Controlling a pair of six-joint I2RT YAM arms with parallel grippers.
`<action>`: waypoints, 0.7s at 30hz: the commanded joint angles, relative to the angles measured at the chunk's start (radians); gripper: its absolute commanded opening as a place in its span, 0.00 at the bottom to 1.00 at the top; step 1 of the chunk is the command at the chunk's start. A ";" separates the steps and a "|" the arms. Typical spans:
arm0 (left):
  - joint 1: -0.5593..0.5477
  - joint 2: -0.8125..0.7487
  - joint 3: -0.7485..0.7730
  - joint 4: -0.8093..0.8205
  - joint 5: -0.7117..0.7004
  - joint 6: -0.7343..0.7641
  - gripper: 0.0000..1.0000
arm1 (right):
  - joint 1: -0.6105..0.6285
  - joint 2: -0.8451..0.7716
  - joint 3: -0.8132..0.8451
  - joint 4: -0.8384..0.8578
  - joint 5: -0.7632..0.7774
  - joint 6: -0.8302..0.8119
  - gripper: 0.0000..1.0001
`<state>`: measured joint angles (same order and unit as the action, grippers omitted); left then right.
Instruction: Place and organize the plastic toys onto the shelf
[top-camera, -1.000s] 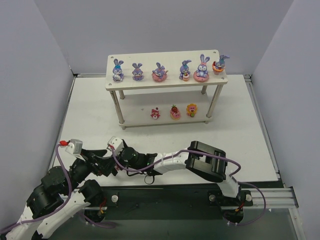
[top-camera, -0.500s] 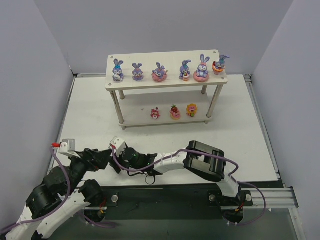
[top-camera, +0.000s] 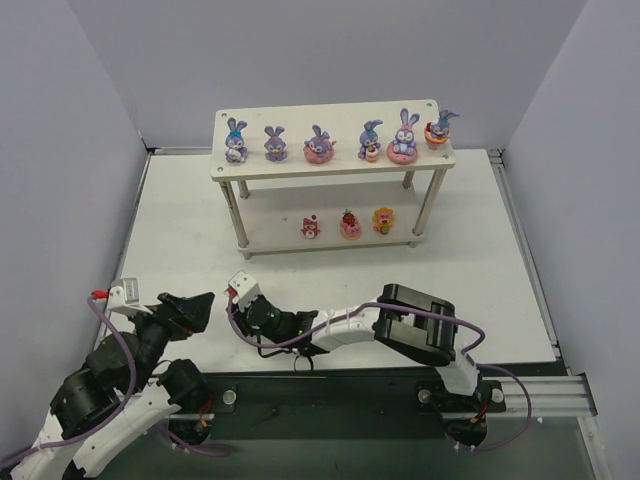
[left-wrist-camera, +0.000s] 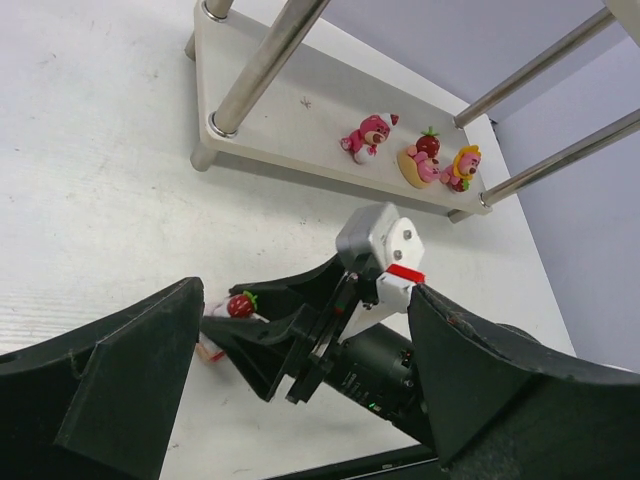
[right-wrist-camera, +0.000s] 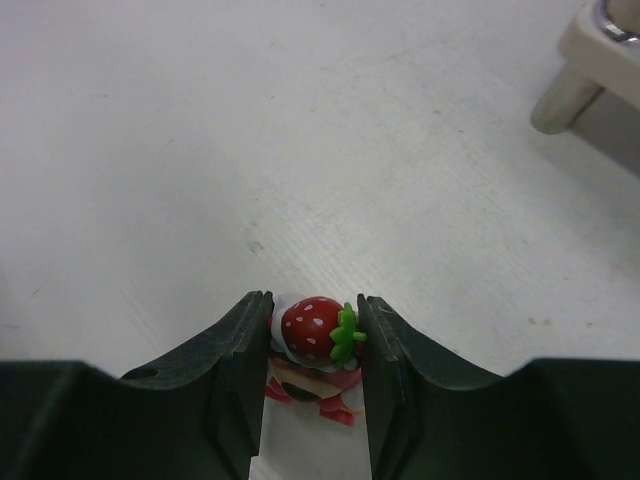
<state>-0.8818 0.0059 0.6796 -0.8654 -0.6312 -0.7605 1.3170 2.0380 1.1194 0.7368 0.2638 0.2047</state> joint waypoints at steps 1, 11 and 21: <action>0.006 -0.021 0.031 -0.004 -0.028 -0.016 0.93 | -0.010 -0.114 0.020 0.013 0.245 -0.051 0.00; 0.007 -0.015 0.028 0.002 -0.018 -0.016 0.93 | -0.171 -0.171 0.072 0.007 0.302 -0.073 0.00; 0.007 -0.021 0.024 0.006 -0.009 -0.011 0.93 | -0.282 -0.069 0.229 0.001 0.284 -0.083 0.00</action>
<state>-0.8806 0.0059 0.6800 -0.8677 -0.6426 -0.7742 1.0454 1.9335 1.2446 0.7063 0.5251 0.1318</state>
